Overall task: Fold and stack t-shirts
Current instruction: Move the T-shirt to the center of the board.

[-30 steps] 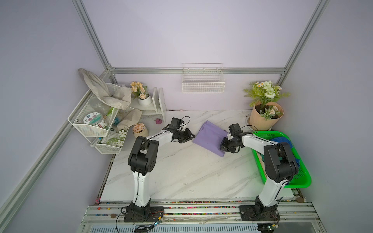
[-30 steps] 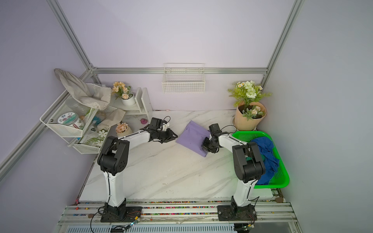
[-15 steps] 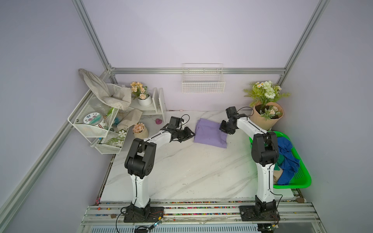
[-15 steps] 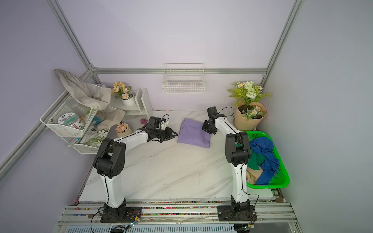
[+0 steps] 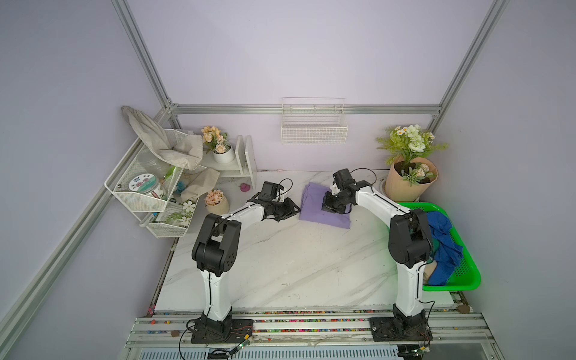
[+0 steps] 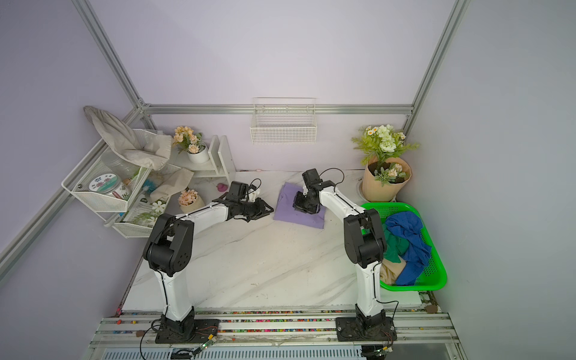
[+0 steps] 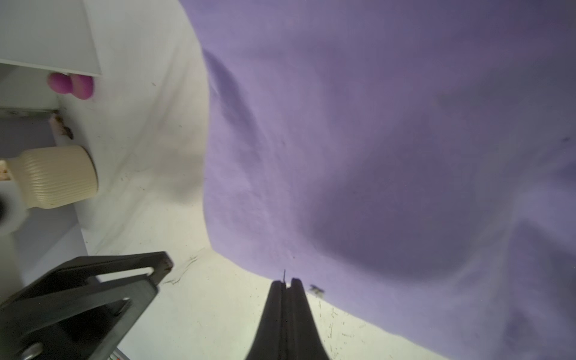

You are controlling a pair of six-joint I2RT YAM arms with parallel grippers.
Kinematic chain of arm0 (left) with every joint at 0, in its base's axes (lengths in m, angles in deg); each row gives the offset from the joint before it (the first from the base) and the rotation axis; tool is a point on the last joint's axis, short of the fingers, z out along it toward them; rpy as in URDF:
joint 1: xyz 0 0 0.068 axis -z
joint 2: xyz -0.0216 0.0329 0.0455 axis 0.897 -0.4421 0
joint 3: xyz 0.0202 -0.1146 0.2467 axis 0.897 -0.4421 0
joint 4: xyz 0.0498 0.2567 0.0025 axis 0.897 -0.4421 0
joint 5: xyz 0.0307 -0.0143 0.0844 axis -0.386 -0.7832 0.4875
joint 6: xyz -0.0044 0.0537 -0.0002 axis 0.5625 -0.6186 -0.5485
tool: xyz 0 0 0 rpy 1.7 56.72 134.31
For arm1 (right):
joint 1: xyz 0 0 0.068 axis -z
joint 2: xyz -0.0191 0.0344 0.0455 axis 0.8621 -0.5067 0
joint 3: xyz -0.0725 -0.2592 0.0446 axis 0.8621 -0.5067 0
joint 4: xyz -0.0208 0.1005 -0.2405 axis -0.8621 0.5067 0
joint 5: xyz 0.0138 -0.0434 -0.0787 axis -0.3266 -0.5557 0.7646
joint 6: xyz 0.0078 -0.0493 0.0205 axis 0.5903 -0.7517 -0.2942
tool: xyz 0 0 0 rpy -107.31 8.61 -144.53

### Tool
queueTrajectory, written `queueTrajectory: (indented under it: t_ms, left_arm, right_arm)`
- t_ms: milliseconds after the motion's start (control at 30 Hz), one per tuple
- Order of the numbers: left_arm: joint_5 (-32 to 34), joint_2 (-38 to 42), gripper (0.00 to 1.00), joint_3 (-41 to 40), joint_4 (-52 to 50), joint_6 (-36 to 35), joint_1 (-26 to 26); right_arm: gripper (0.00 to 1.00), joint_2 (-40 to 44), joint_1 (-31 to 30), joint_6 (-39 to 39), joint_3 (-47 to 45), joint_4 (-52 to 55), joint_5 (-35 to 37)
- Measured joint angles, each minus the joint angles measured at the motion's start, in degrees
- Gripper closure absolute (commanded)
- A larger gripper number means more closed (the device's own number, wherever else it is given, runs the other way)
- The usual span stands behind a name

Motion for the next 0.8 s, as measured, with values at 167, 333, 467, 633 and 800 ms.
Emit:
queueTrajectory:
  t_ms: [167, 333, 467, 633, 800]
  left_arm:
    - [0.0, 0.0, 0.67, -0.2, 0.8, 0.0, 0.0]
    - [0.0, 0.3, 0.66, -1.2, 1.0, 0.0, 0.0]
    - [0.0, 1.8, 0.66, -2.1, 1.0, 0.0, 0.0]
    - [0.0, 4.9, 0.66, -2.6, 1.0, 0.0, 0.0]
    - [0.0, 6.8, 0.65, -2.7, 1.1, -0.1, 0.0]
  right_arm:
    - [0.93, -4.7, -0.1, 1.5, -1.6, -0.8, -1.1]
    - [0.92, -7.4, 0.1, 1.3, 4.3, 1.2, 4.1]
    - [0.93, -9.3, 2.0, 0.0, 8.6, 3.2, 9.8]
    - [0.93, -14.0, 9.2, -2.4, 19.3, 8.4, 17.5]
    - [0.93, -17.0, 18.3, -3.9, 27.3, 11.1, 21.9]
